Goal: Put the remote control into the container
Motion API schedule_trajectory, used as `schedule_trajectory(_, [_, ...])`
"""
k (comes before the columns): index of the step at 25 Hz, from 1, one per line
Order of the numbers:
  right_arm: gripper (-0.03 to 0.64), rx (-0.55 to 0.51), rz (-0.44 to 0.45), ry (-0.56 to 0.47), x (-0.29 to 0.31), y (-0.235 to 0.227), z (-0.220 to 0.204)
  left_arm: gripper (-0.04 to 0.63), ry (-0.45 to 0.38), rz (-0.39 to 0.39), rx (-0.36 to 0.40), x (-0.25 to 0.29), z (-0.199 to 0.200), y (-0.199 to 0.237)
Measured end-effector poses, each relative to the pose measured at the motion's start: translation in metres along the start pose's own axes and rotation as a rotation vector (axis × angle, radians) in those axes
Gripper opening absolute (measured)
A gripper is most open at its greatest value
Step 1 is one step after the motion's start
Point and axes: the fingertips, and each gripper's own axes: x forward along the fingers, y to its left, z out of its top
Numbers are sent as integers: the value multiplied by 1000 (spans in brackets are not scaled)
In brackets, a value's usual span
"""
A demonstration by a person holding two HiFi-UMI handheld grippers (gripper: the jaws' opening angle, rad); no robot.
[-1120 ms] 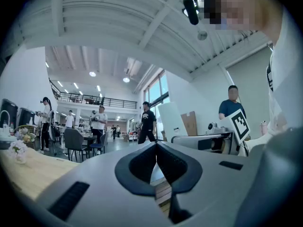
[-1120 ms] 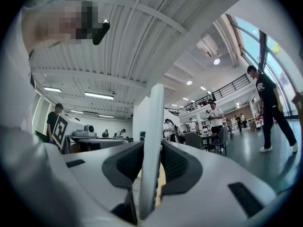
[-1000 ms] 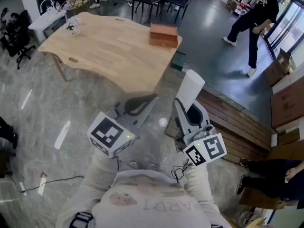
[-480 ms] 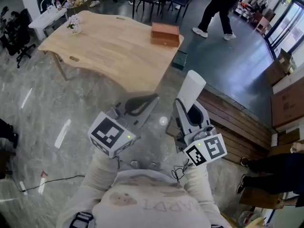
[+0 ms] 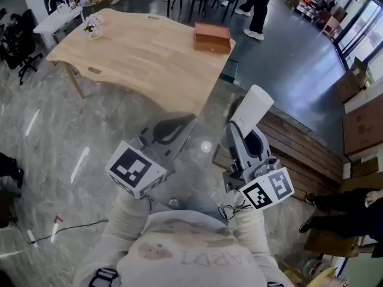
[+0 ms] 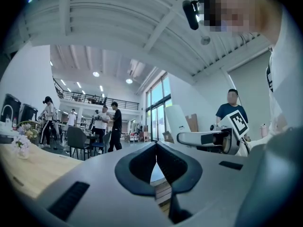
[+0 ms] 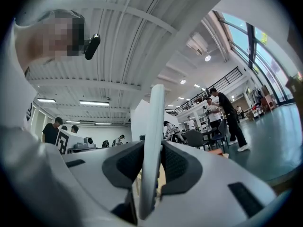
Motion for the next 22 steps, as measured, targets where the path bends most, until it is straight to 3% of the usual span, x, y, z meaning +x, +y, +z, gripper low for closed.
schedule_trajectory(10, [101,23,6,2,43,-45,-11,12,13,7,-9,35,-15,40])
schedule_trajectory(22, [101,31,94,35,151,-189,-8,12,13,41,10,170,-26,124])
